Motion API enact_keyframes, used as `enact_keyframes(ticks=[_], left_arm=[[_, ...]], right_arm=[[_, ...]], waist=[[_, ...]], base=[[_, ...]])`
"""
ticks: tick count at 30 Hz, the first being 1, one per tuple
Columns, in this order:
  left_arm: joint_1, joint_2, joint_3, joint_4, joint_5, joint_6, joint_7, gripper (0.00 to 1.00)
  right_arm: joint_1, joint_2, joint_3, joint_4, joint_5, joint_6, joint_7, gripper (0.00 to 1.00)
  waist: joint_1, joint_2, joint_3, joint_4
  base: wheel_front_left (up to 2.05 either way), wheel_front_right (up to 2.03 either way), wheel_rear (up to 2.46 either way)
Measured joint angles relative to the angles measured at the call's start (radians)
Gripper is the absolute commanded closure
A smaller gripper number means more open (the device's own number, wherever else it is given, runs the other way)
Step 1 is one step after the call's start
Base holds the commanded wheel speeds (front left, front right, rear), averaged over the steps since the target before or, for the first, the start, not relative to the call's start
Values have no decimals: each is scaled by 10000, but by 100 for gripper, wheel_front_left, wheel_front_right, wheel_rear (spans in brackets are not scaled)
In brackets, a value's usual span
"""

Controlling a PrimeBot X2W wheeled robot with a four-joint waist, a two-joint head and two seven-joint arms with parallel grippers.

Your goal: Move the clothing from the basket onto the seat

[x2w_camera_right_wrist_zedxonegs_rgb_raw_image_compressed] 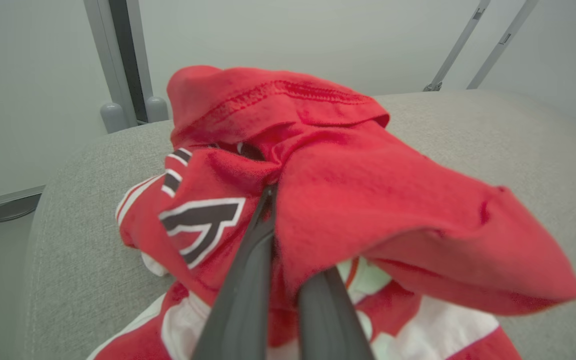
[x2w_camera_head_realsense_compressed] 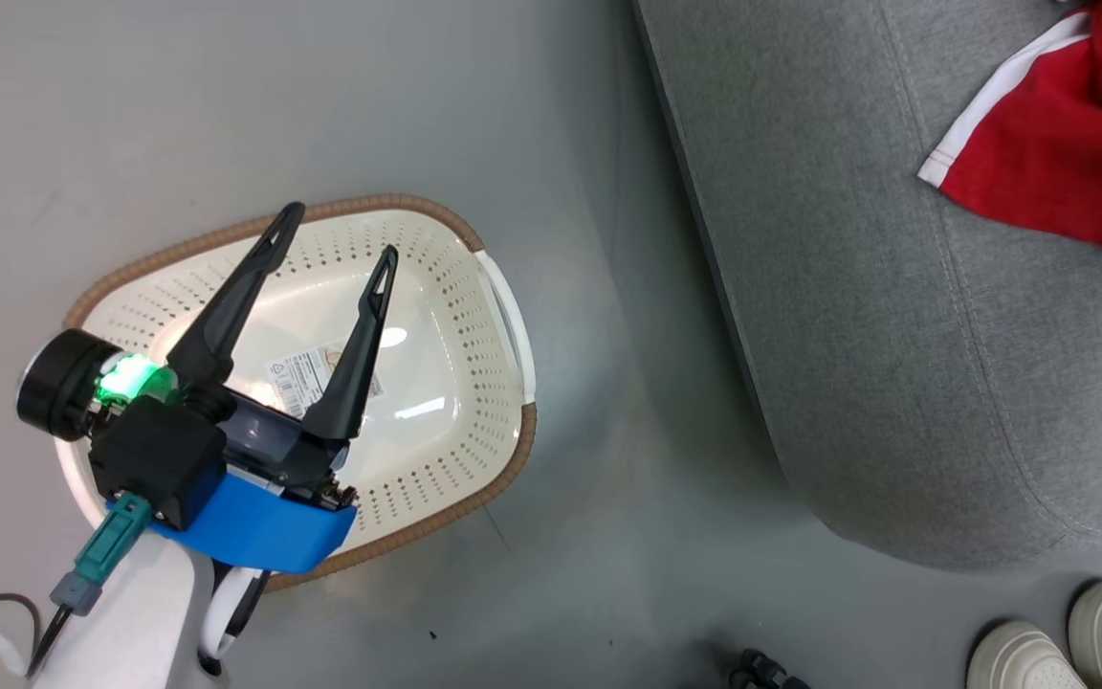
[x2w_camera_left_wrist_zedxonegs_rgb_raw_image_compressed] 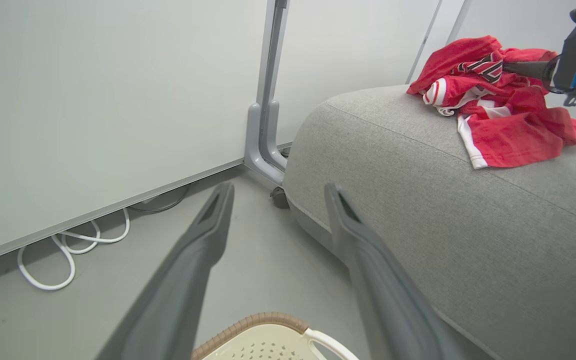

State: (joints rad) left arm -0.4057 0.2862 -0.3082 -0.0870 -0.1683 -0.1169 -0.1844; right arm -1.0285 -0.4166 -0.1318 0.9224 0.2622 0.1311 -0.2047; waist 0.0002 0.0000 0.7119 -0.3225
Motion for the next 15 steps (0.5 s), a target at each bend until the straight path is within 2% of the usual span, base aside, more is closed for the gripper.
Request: enact_keyframes(ticks=[1, 2, 3, 9, 15], left_arm=[[30, -6, 0, 42, -38, 0, -23, 0], [77, -27, -4, 115, -73, 10, -48, 0], [136, -56, -13, 190, -92, 10, -125, 0], [407, -514, -219, 1030, -385, 29, -508, 0], [866, -1162, -330, 2128, -780, 29, -736, 0]], right_arm=[[35, -2, -4, 98, -4, -2, -38, 85], [69, 6, 6, 211, -12, -2, -86, 54], [114, 10, 48, 305, -56, -2, -111, 0], [694, -58, 520, 487, -153, -2, -219, 0], [1905, -318, 1009, 280, -100, -2, -44, 0]], waist=[[0, 0, -76, 12], [0, 0, -164, 26], [0, 0, -267, 43], [-1, 0, -1193, 217], [-4, 0, -2571, 489]], base=[[0, 0, 0], [0, 0, 0], [0, 0, 0], [0, 0, 0], [0, 0, 0]])
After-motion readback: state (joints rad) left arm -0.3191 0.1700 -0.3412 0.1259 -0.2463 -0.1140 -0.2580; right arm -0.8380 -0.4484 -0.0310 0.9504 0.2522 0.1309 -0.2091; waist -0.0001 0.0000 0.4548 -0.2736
